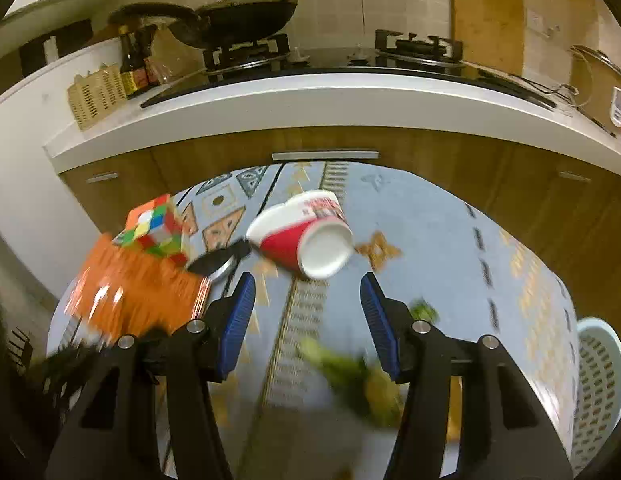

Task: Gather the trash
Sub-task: 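Grasp the orange snack wrapper with the left tool while the right tool grasps the red-and-white panda cup, then carry both to the blue basket and open both tools to drop them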

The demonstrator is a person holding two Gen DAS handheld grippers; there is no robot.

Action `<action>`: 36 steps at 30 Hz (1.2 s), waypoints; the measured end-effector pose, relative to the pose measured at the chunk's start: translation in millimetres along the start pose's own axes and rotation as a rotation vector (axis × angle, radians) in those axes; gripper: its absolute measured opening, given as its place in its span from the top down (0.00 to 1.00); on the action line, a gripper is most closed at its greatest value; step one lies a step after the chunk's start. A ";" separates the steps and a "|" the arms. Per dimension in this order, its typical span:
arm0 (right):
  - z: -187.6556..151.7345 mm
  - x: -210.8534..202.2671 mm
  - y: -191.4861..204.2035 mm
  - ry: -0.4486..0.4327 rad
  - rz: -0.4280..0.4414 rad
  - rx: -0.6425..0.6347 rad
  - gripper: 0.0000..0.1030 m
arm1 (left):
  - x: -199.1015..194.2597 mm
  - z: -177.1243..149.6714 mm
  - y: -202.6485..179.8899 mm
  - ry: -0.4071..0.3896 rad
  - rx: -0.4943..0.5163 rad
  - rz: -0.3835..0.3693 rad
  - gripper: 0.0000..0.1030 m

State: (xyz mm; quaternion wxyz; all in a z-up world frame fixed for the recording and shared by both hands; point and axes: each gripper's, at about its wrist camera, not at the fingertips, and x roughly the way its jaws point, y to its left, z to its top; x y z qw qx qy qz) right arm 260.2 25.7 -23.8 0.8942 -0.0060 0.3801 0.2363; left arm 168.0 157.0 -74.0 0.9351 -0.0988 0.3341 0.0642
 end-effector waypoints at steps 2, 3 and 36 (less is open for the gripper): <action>12.1 18.7 1.7 0.000 -0.007 0.006 0.49 | -2.4 -0.9 -2.8 -0.011 0.010 0.016 0.92; 16.4 27.3 1.4 0.005 -0.012 0.009 0.43 | -2.5 -0.7 -2.9 -0.012 0.009 0.018 0.92; 15.4 -29.2 -21.9 -0.120 -0.017 0.092 0.45 | -18.7 3.7 -3.6 -0.044 -0.007 -0.200 0.93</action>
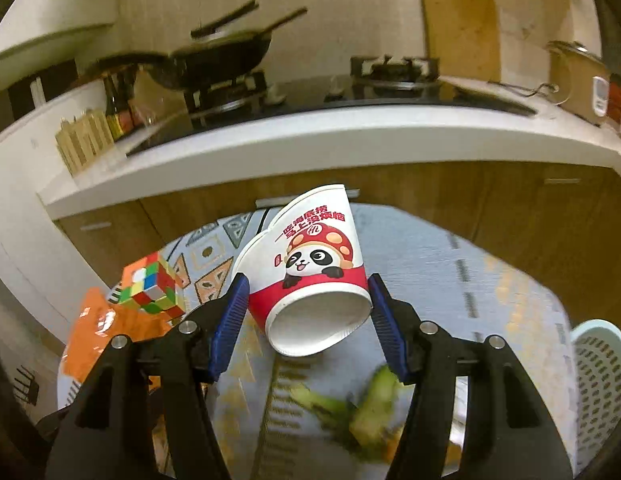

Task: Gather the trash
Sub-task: 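Carry both to the blue basket and open both tools to drop them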

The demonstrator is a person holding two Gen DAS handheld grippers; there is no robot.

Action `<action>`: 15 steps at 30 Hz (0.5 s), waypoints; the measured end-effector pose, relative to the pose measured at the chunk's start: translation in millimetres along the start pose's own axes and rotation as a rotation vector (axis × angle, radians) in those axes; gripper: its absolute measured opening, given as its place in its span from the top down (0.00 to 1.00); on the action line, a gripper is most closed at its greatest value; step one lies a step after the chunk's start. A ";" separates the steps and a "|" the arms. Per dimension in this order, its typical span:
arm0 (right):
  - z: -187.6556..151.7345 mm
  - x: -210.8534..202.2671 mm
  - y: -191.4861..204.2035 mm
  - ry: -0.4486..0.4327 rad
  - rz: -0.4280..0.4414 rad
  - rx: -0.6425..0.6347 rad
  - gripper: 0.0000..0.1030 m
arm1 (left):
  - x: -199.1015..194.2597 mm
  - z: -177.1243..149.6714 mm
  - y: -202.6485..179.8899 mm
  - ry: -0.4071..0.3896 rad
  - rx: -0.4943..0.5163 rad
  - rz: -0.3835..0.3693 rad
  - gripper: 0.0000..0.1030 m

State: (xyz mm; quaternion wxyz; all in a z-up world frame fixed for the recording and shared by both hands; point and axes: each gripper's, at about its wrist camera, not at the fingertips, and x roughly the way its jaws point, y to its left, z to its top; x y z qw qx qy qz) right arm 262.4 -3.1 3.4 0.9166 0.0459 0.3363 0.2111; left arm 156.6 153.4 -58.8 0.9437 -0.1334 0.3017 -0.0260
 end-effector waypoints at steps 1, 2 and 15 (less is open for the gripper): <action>-0.9 -12.5 -4.6 -0.017 -0.005 0.004 0.45 | -3.4 0.7 -4.8 0.003 -0.002 -0.037 0.93; -1.8 -23.4 -8.6 -0.033 -0.010 0.007 0.45 | -6.4 1.2 -9.3 0.002 0.001 -0.056 0.93; -16.9 -143.2 -97.4 -0.194 -0.242 0.149 0.45 | -42.2 13.3 -123.9 -0.032 0.179 -0.236 0.93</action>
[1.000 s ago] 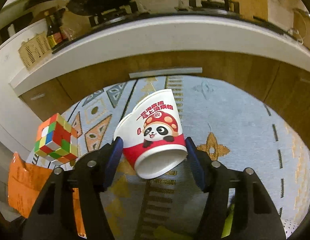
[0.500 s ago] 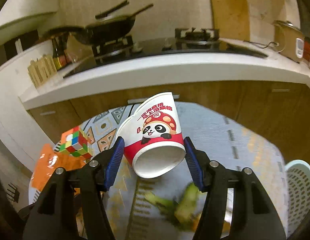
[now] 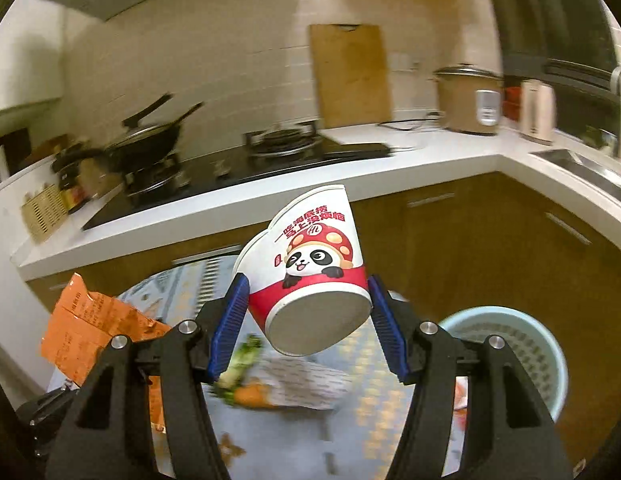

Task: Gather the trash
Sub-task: 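Carry both to the blue basket and open both tools to drop them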

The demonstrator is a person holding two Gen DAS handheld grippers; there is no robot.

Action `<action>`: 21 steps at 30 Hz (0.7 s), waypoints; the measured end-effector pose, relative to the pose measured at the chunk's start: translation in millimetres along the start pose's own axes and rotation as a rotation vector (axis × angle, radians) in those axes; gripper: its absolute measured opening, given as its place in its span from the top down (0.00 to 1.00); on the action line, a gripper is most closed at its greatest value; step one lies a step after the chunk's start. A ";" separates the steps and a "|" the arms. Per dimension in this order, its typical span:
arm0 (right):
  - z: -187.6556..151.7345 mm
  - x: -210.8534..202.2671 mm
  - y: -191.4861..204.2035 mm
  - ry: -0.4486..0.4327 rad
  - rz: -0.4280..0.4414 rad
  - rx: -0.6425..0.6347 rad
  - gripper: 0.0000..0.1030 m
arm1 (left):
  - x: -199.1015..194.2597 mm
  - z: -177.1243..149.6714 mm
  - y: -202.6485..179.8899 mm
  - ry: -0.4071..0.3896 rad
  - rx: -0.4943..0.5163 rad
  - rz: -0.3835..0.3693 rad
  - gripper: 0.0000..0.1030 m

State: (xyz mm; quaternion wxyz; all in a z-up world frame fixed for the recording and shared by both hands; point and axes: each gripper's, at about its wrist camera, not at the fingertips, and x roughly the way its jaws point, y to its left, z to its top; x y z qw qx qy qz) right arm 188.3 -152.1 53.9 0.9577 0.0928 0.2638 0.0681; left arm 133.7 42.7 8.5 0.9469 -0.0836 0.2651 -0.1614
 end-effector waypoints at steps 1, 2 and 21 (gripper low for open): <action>0.3 -6.4 -12.4 -0.008 -0.028 0.018 0.45 | 3.7 2.3 -9.6 0.009 0.007 -0.032 0.93; -0.2 -12.9 -25.5 -0.019 -0.051 0.038 0.45 | 8.3 4.1 -17.6 0.020 0.007 -0.063 0.93; -42.9 -35.1 -189.4 0.047 -0.286 0.258 0.45 | 127.0 -0.1 -148.2 0.240 0.147 -0.253 0.93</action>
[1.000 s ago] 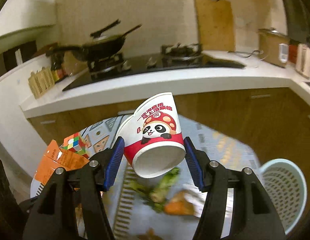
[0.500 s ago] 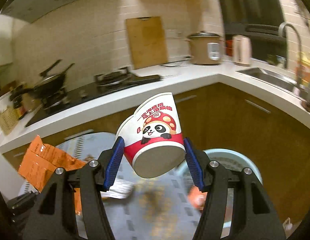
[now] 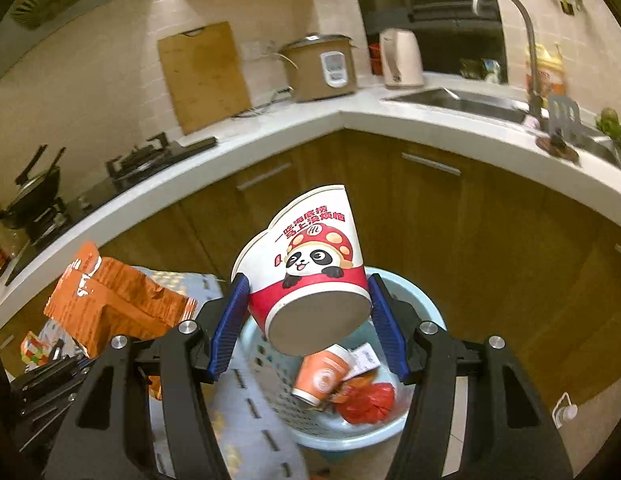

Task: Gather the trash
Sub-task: 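Carry both to the blue basket and open both tools to drop them, then move both open tools from the basket back over the table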

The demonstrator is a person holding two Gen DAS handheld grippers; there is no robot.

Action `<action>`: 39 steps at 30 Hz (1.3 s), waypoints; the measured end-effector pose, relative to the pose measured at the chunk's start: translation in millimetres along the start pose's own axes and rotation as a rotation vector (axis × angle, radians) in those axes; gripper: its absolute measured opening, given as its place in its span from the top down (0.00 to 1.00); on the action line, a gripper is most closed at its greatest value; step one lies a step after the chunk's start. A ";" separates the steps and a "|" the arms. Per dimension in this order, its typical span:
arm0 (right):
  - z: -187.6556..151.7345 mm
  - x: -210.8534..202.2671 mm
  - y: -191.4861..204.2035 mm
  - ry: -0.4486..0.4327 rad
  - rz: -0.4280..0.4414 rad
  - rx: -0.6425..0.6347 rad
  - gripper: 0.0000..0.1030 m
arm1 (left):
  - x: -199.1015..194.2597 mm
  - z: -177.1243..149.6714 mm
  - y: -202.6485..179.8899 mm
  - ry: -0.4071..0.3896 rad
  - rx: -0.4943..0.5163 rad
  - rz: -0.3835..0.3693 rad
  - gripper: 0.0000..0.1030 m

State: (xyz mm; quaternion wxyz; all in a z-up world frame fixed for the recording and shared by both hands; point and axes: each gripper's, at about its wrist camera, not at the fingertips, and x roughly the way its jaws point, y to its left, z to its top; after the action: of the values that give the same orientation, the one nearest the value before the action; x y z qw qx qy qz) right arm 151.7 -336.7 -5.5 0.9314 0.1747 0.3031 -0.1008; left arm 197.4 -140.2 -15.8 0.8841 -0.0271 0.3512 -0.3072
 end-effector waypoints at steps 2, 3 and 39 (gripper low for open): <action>-4.0 6.8 -9.4 0.025 -0.014 0.017 0.45 | 12.6 -1.7 -6.4 0.021 0.010 -0.006 0.93; -6.8 12.2 -16.3 0.044 -0.025 0.029 0.45 | 17.8 -2.2 -9.4 0.030 0.014 -0.006 0.93; -23.2 58.4 -48.8 0.217 -0.034 0.092 0.44 | 53.1 -15.0 -9.2 0.105 0.016 0.030 0.70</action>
State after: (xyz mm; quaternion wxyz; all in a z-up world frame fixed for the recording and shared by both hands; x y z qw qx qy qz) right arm 171.6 -377.3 -70.9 0.8822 0.2219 0.4002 -0.1108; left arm 213.1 -175.0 -56.7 0.8692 0.0014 0.3949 -0.2977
